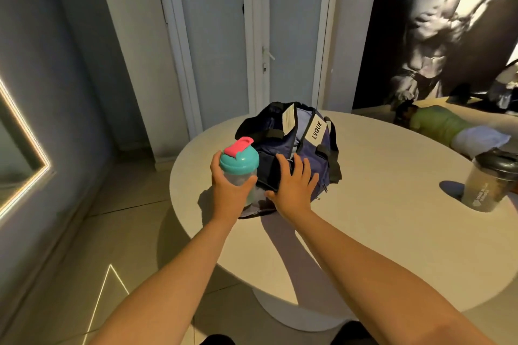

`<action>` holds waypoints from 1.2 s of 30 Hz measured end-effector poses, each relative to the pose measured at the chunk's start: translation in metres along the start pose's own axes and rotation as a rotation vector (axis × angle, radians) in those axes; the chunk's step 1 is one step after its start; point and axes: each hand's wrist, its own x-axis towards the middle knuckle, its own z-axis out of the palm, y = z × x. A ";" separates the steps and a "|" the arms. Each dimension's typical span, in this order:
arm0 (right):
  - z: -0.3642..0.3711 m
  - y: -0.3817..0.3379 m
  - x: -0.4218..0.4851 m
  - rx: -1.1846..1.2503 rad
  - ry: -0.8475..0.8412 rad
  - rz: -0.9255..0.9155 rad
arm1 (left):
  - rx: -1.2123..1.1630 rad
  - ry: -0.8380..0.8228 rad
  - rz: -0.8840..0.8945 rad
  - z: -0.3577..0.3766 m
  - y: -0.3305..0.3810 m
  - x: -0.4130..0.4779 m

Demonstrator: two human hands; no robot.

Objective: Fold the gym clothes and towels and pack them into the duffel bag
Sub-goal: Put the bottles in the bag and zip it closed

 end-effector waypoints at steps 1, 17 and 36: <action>0.005 0.001 0.005 -0.010 -0.015 0.017 | 0.017 -0.014 -0.011 0.003 -0.005 0.001; -0.031 -0.008 0.081 0.348 0.158 -0.051 | 0.216 -0.057 0.042 0.005 -0.041 -0.001; -0.048 -0.005 0.098 0.583 0.093 -0.239 | 0.144 -0.062 -0.100 0.052 -0.014 0.010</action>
